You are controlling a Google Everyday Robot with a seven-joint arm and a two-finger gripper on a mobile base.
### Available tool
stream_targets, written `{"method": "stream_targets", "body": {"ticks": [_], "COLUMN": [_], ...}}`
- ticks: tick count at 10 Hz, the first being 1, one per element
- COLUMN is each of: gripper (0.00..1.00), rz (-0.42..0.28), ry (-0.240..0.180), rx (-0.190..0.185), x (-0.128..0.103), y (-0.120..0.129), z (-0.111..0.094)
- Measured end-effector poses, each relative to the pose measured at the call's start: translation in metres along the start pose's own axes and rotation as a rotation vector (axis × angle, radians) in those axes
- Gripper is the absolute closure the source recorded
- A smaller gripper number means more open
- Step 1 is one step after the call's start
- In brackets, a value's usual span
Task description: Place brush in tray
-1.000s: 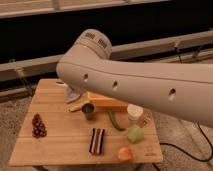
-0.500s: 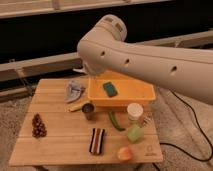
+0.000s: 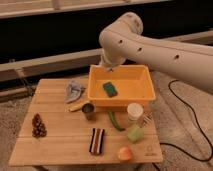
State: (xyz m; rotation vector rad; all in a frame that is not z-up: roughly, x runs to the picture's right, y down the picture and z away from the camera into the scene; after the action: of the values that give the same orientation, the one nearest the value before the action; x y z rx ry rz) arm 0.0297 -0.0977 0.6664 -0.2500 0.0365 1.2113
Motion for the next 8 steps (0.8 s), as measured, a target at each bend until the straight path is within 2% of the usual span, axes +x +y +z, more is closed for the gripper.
{"method": "stream_targets", "body": {"ticks": [2, 3, 7, 8], "gripper": [0.73, 0.61, 0.23, 0.20], "rz": [0.035, 0.056, 0.076, 0.072], "ry": [0.023, 0.035, 0.041, 0.041], "rx": [-0.008, -0.012, -0.030, -0.034], "x": [0.010, 0.015, 0.012, 0.012], "y": [-0.012, -0.021, -0.034, -0.034], "z": [0.024, 0.037, 0.049, 0.050]}}
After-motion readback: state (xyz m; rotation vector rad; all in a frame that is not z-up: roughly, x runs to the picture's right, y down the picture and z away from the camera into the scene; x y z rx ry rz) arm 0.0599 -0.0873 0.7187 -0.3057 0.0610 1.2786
